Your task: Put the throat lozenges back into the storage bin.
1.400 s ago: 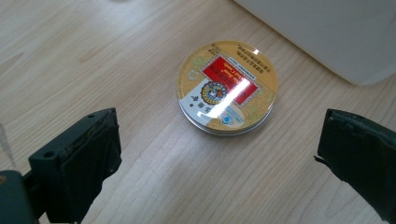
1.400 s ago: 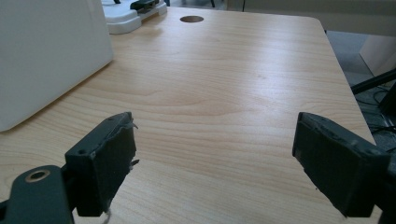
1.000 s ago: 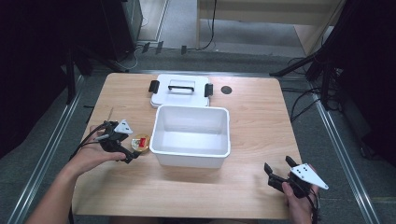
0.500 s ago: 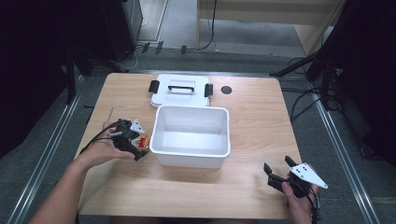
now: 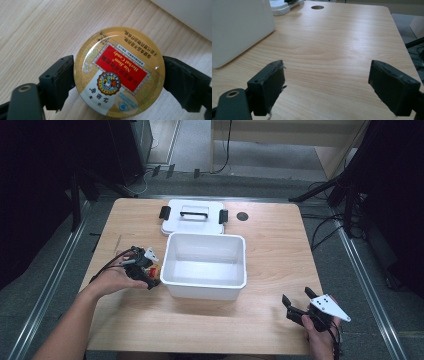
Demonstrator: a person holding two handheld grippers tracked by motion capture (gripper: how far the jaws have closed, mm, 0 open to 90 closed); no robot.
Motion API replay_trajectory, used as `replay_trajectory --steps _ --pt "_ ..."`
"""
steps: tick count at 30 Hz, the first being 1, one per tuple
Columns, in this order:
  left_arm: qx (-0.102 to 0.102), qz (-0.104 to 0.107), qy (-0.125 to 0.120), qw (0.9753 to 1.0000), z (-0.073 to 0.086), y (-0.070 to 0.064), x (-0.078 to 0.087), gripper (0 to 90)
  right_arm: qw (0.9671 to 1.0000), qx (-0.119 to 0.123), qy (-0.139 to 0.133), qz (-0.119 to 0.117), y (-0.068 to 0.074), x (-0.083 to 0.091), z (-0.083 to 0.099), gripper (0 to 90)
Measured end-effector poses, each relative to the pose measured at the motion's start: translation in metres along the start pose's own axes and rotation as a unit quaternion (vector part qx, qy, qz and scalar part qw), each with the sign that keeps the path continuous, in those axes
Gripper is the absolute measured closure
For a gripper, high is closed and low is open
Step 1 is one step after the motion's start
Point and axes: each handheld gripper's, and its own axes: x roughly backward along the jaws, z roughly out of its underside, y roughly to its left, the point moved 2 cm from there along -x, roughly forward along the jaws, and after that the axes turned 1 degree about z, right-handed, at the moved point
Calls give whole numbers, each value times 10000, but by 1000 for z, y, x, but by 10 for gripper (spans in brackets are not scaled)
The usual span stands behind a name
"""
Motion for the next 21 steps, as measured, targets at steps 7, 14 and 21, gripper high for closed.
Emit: replay_trajectory --steps 7,14,21 --pt "159 186 -39 9997 1 6 8 211 10000 -28 0 1 0 0 0 141" --pt "154 217 -135 9996 2 10 23 212 10000 -20 -1 -5 -1 -1 0 141" --pt "59 104 -134 9998 1 14 41 212 10000 -11 20 -7 0 -1 0 142"
